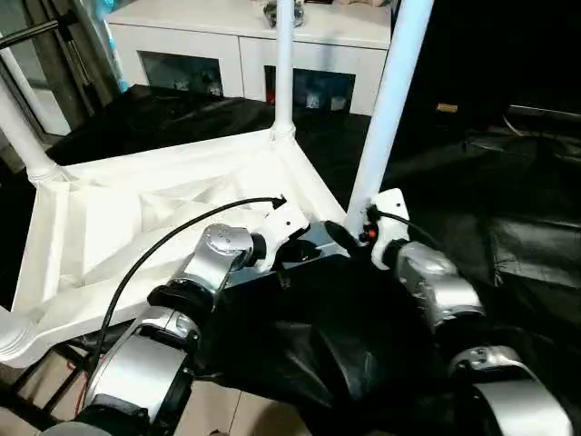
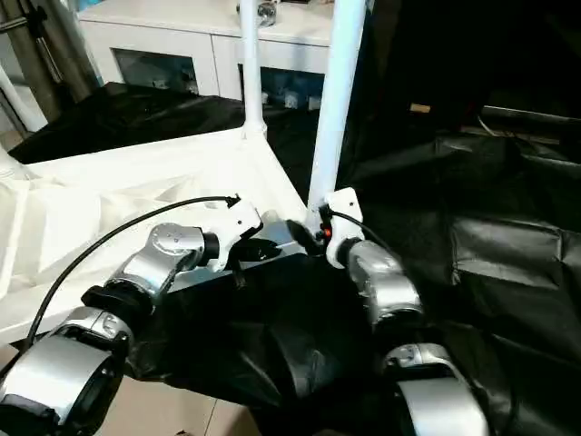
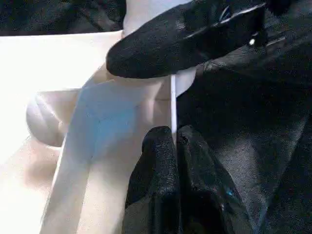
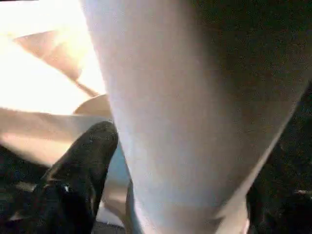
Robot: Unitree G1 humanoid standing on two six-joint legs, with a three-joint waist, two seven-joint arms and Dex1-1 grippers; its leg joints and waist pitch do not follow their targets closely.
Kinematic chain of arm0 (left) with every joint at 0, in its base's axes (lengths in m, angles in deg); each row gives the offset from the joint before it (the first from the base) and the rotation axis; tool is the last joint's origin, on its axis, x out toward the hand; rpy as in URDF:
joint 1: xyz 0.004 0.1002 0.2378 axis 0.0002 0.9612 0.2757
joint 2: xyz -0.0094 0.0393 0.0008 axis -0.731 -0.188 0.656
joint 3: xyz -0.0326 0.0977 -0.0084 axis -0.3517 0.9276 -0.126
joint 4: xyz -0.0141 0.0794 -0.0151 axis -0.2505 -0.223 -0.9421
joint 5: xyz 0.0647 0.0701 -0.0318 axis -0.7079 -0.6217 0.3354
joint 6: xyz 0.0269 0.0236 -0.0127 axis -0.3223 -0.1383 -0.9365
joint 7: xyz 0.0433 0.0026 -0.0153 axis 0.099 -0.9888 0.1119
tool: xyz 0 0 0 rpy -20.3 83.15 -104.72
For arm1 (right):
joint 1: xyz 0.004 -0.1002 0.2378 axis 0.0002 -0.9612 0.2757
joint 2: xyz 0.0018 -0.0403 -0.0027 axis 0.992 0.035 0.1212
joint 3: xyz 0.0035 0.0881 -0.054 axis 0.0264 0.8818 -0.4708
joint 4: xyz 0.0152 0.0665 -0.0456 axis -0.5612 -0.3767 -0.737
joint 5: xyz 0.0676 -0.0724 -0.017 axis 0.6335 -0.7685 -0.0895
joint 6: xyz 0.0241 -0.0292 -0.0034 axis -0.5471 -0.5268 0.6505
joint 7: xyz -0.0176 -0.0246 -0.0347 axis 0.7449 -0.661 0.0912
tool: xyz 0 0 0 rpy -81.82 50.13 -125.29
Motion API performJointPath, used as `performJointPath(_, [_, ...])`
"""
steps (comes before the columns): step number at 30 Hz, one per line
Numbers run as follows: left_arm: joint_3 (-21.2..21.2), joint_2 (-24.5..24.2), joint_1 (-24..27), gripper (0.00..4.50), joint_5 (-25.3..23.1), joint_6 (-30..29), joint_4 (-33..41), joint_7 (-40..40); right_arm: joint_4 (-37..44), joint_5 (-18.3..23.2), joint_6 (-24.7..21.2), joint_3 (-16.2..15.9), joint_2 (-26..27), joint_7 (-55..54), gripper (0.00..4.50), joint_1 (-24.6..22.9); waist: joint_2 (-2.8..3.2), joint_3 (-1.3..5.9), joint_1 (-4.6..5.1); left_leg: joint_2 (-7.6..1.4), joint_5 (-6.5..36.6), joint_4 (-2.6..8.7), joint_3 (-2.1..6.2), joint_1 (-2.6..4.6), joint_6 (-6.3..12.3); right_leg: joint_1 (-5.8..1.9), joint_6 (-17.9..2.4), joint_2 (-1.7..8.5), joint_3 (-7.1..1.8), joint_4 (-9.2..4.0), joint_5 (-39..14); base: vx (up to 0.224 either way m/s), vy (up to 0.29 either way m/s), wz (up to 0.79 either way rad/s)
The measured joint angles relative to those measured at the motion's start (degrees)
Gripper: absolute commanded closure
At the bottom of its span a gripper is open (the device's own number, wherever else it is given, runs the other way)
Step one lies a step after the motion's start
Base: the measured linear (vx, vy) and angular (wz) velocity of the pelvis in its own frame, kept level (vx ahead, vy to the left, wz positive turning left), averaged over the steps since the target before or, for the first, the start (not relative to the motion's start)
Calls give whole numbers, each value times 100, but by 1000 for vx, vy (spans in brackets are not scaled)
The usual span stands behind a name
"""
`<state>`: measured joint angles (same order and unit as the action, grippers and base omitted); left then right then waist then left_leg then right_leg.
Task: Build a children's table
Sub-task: Rotate leg to tighten
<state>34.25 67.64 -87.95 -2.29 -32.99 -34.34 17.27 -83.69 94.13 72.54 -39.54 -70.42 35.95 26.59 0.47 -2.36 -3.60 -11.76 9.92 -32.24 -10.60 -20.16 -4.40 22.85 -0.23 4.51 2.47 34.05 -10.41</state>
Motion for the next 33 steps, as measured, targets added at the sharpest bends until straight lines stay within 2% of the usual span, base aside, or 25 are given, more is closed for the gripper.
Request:
performJointPath(6, [92,-302,187,450,101,282,253,-1039,716,368,-267,-248,-534,1753,80,-484,12,0,-164,-9,0,21,-10,-4,1,13,9,-3,15,4,-7,0,0,0])
performJointPath(12, [189,-408,212,450,171,487,256,-1555,1260,600,-847,-470,-987,2772,80,-736,13,-3,-252,-8,-1,0,-28,-15,2,11,9,3,9,4,-7,0,0,0])
performJointPath(14, [226,-438,218,450,188,536,257,-1699,1457,603,-1050,-562,-1123,3007,104,-800,11,-4,-279,-9,-1,-2,-28,-14,2,9,9,3,9,4,-7,0,0,0])
performJointPath(19, [258,-523,227,450,222,650,257,-1979,1733,600,-1287,-681,-1240,3208,115,-884,1,-10,-295,-9,0,1,-28,-16,1,11,14,3,11,4,-9,0,0,0])
performJointPath(20, [258,-526,227,450,223,655,257,-1990,1750,600,-1310,-684,-1241,3213,144,-885,1,-10,-295,-9,0,2,-28,-16,1,11,14,3,10,4,-10,0,0,0])
performJointPath(24, [258,-540,244,450,226,656,289,-2034,1778,580,-1357,-701,-1245,3214,166,-885,0,-10,-296,-9,0,3,-28,-16,1,12,16,4,11,4,-11,0,0,0])
performJointPath(29, [257,-544,270,450,227,635,330,-2032,1828,575,-1403,-702,-1240,3191,173,-906,0,-10,-294,-9,0,2,-29,-16,0,11,16,4,11,4,-11,0,0,0])
performJointPath(33, [218,-497,243,450,212,549,233,-1660,1805,468,-1239,-555,-1012,2586,177,-945,2,-8,-270,-8,-2,-3,-28,-2,0,6,17,5,3,11,-11,0,0,0])
